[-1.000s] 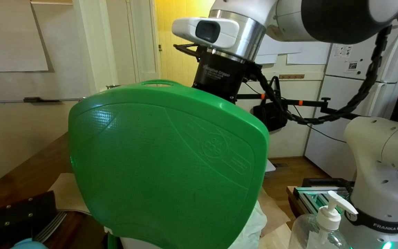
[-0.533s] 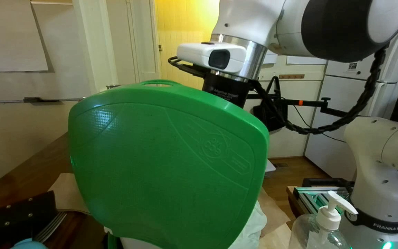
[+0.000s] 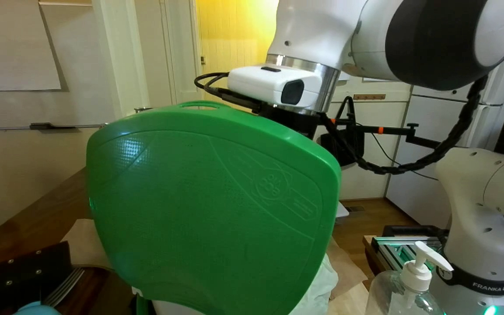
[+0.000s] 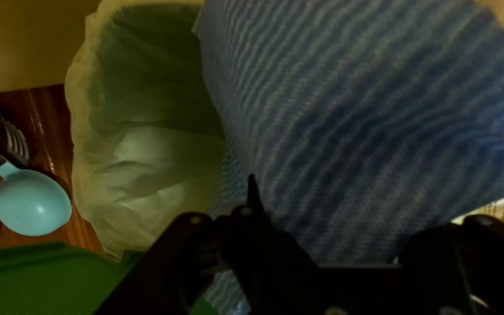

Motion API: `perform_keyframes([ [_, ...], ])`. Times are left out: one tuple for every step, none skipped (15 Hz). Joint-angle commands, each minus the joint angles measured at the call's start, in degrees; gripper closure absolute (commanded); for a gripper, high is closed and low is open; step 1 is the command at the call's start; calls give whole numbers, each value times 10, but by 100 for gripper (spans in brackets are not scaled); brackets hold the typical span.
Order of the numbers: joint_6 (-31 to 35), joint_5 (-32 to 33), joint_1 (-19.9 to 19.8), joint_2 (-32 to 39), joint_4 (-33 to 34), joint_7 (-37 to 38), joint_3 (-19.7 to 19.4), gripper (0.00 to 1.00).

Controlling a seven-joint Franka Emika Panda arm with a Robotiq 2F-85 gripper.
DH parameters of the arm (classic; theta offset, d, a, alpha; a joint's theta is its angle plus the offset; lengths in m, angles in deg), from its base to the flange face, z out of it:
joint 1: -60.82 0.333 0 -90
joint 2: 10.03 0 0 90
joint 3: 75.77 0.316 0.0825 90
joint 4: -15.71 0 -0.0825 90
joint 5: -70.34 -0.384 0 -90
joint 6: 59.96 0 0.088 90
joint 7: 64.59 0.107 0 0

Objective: Put the blue cloth and white box in the bin at the same time

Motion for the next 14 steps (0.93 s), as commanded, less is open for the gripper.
perform_keyframes([
  [8, 7, -1, 2, -6, -46, 6, 43],
  [12, 8, -1, 1, -5, -55, 7, 42],
  [12, 9, -1, 1, -5, -64, 8, 42],
  [12, 9, -1, 0, -4, -71, 10, 41],
  [12, 7, 0, 0, -3, -80, 10, 41],
  [17, 6, 0, 0, -3, -87, 11, 40],
  [18, 3, 1, 0, -4, -95, 11, 41],
  [17, 0, 2, -6, -8, -103, 12, 41],
  [18, -3, 4, -14, -13, -111, 12, 41],
  [19, -7, 6, -16, -15, -118, 12, 43],
  [23, -10, 7, -20, -18, -126, 12, 43],
  [22, -10, 8, -21, -19, -132, 12, 45],
  [25, -10, 9, -23, -21, -137, 12, 44],
  [23, -11, 9, -24, -22, -141, 11, 42],
])
